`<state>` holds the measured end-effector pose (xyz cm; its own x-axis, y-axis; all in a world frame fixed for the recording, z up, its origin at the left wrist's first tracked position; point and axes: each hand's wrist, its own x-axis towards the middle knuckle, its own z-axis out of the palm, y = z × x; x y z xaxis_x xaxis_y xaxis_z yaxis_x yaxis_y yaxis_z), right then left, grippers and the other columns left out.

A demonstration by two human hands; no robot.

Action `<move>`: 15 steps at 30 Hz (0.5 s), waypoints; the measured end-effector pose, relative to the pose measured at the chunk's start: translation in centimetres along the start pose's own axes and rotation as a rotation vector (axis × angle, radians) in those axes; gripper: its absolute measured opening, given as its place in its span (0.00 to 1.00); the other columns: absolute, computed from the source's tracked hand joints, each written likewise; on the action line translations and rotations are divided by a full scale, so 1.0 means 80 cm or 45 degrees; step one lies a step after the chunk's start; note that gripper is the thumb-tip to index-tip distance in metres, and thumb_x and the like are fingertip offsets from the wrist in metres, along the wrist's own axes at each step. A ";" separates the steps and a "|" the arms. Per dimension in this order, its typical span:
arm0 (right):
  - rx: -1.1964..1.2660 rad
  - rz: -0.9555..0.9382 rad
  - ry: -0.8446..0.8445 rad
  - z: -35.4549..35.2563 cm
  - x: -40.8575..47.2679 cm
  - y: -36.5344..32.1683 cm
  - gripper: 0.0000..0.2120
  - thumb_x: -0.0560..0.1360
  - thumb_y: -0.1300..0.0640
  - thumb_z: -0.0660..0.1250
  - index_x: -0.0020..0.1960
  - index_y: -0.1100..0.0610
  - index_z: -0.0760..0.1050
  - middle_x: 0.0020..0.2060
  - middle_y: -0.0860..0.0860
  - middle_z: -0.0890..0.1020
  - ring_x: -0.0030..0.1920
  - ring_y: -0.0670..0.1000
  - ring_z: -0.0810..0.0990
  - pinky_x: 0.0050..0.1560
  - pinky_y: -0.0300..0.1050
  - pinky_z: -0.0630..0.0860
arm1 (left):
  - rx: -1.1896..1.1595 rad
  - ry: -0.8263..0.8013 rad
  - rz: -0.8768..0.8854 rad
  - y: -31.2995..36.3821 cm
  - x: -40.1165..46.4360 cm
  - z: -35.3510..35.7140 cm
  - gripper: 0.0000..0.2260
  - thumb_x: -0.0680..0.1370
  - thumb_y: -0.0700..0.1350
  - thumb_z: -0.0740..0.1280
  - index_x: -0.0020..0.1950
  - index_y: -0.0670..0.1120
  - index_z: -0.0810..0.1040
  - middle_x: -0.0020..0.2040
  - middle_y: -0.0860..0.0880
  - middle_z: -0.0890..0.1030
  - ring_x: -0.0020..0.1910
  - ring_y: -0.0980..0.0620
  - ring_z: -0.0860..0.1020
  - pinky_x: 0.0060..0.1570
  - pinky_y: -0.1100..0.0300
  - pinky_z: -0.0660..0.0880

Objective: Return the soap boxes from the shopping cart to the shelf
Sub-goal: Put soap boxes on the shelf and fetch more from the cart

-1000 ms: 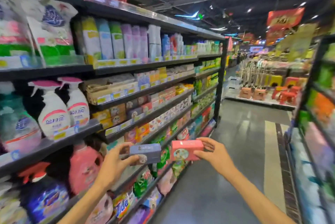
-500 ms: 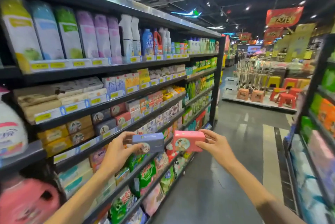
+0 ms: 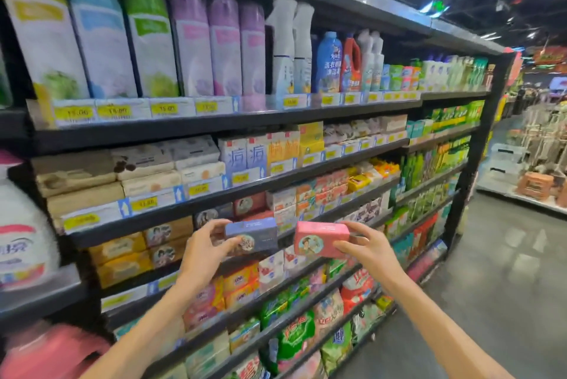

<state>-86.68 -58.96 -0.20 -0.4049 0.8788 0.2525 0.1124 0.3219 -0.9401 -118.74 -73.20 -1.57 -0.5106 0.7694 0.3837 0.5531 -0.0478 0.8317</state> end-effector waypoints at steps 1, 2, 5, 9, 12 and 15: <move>0.010 -0.014 -0.056 0.009 0.020 0.006 0.22 0.71 0.63 0.76 0.63 0.53 0.78 0.50 0.50 0.86 0.50 0.50 0.86 0.43 0.37 0.80 | 0.015 0.045 -0.024 -0.009 0.009 -0.004 0.16 0.71 0.52 0.78 0.56 0.57 0.79 0.52 0.57 0.84 0.53 0.58 0.82 0.57 0.48 0.79; 0.024 -0.025 -0.112 0.018 0.038 0.009 0.21 0.71 0.63 0.76 0.63 0.53 0.78 0.50 0.49 0.87 0.50 0.49 0.85 0.44 0.37 0.80 | 0.046 0.098 -0.056 -0.014 0.014 -0.009 0.17 0.71 0.54 0.78 0.58 0.56 0.79 0.52 0.57 0.84 0.53 0.58 0.82 0.57 0.49 0.79; 0.027 -0.070 -0.243 0.045 0.094 0.021 0.21 0.71 0.63 0.76 0.62 0.53 0.78 0.51 0.50 0.86 0.50 0.47 0.85 0.44 0.36 0.80 | 0.094 0.240 -0.154 -0.032 0.018 -0.019 0.20 0.72 0.55 0.77 0.61 0.51 0.80 0.53 0.56 0.84 0.54 0.57 0.81 0.57 0.53 0.79; 0.027 -0.129 -0.396 0.078 0.153 0.038 0.20 0.71 0.63 0.77 0.62 0.55 0.79 0.52 0.51 0.85 0.50 0.45 0.85 0.44 0.37 0.80 | 0.149 0.401 -0.234 -0.035 0.020 -0.023 0.18 0.72 0.51 0.77 0.60 0.47 0.80 0.53 0.55 0.84 0.53 0.56 0.81 0.57 0.55 0.77; 0.045 -0.160 -0.486 0.095 0.184 0.047 0.21 0.70 0.62 0.77 0.61 0.56 0.79 0.52 0.51 0.86 0.51 0.47 0.85 0.44 0.38 0.81 | 0.210 0.482 -0.318 -0.038 0.027 -0.019 0.22 0.71 0.51 0.78 0.62 0.46 0.81 0.55 0.51 0.84 0.55 0.54 0.81 0.60 0.51 0.78; 0.043 -0.162 -0.538 0.106 0.205 0.055 0.23 0.69 0.59 0.78 0.63 0.55 0.78 0.52 0.49 0.85 0.51 0.45 0.84 0.46 0.40 0.81 | 0.224 0.493 -0.314 -0.041 0.036 -0.011 0.17 0.73 0.48 0.77 0.61 0.48 0.82 0.54 0.53 0.85 0.53 0.57 0.82 0.59 0.49 0.79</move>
<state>-100.48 -46.14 -2.15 -0.7501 0.6093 0.2573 0.0106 0.4001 -0.9164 -122.59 -71.38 -2.86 -0.8292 0.4494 0.3325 0.4707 0.2403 0.8490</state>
